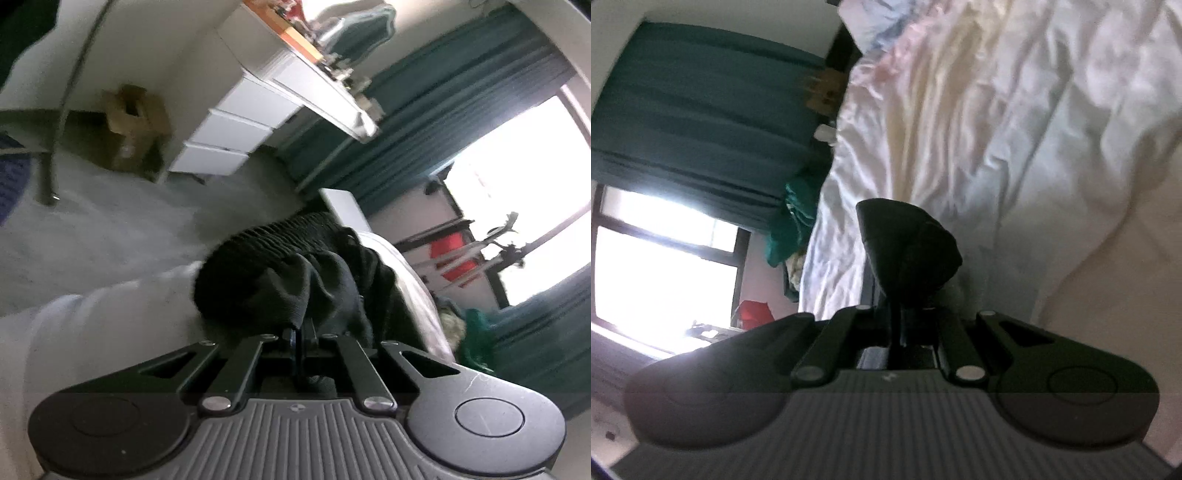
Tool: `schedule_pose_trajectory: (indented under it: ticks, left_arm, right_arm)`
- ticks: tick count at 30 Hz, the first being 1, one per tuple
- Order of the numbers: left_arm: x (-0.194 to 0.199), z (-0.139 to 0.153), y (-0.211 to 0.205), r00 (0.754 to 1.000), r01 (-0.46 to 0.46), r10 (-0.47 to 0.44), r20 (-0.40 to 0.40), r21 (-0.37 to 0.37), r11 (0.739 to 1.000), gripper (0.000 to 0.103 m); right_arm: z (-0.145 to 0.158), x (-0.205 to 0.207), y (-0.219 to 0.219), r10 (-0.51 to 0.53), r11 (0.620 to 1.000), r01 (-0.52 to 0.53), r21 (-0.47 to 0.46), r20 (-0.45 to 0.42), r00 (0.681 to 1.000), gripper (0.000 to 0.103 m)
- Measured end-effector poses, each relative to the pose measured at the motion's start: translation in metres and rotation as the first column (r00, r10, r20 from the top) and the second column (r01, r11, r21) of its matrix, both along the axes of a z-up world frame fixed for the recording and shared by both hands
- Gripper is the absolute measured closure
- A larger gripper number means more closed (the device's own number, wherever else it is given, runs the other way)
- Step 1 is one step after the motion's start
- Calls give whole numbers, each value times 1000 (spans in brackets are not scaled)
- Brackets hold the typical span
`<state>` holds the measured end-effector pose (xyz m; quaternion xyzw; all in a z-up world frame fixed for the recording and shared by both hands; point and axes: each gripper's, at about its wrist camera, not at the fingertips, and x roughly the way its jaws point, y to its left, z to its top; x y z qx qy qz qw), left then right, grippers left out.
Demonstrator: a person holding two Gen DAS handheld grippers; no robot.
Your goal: Fold clothes
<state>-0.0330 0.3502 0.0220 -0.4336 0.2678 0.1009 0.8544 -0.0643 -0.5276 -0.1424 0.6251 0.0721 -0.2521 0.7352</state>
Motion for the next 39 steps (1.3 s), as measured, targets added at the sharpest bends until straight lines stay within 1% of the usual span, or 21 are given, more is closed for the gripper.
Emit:
schedule_pose_trajectory:
  ticks: [3,6,7,9,12,14,16,18,20,23,25,27,28,29,30,32,33,35,36,38,39]
  left_arm:
    - [-7,8,-3,1000,12,-12,0,42,999,99]
    - [-17,17,-10,999,44,-44,0,118,992,87]
    - [-21,21,-15,998,55,-56,2,153,987,84]
    - [-30,30,-26,997,76,-79,4,240,968,83]
    - [-42,45,-45,992,117,-128,8,359,926,74]
    - [-48,54,-57,988,133,-152,18,399,908,63]
    - [-51,62,-69,983,149,-179,34,410,900,58]
    - [-52,67,-82,978,165,-203,49,414,895,56]
    - [-52,70,-97,972,181,-227,66,411,893,48]
    - [-49,68,-124,969,200,-240,61,378,904,41]
    - [-45,66,-145,961,237,-273,50,363,901,39]
    - [-40,63,-169,955,256,-293,48,366,895,28]
    - [-36,61,-180,954,258,-295,45,371,892,20]
    - [-31,61,-192,954,259,-297,42,381,887,19]
    - [-25,60,-204,949,271,-312,44,391,879,18]
    - [-12,55,-229,939,293,-341,41,423,857,15]
    - [-5,52,-242,934,304,-356,36,444,843,13]
    - [8,46,-266,923,324,-383,26,485,812,12]
    - [11,42,-275,917,333,-398,18,512,792,12]
    - [18,33,-292,905,352,-426,1,564,747,10]
    - [22,29,-301,898,360,-439,-9,588,724,9]
  right_arm:
    - [-10,1,-2,4,1000,-4,27,-16,1000,95]
    - [-20,1,-5,18,998,-16,59,-28,999,94]
    - [-22,1,-5,31,997,-29,66,-40,999,92]
    - [-27,2,-5,64,994,-58,90,-66,996,89]
    - [-33,12,-4,140,983,-128,134,-82,987,68]
    - [-35,23,0,211,970,-198,142,-83,974,43]
    - [-36,36,6,266,959,-250,129,-118,957,40]
    - [-37,44,8,254,964,-240,117,-126,959,39]
    - [-42,48,5,223,970,-213,114,-78,972,39]
    - [-50,50,-3,174,978,-175,111,22,985,43]
    - [-48,48,-7,116,989,-126,79,123,986,43]
    - [-44,54,-6,121,990,-131,47,171,978,43]
    - [-40,58,-5,138,990,-142,10,161,977,43]
    - [-37,61,-4,158,987,-156,-28,135,978,43]
    - [-36,65,-4,173,985,-169,-47,94,981,43]
    - [-46,71,-6,173,985,-173,-4,19,985,44]
    - [-50,73,-7,172,985,-172,5,8,985,46]
    - [-59,76,-9,170,985,-170,23,-15,985,54]
    - [-57,78,-9,176,984,-176,0,-29,984,58]
    - [-53,81,-9,178,982,-181,-43,-69,982,84]
    - [-50,82,-9,172,983,-177,-51,-79,982,87]
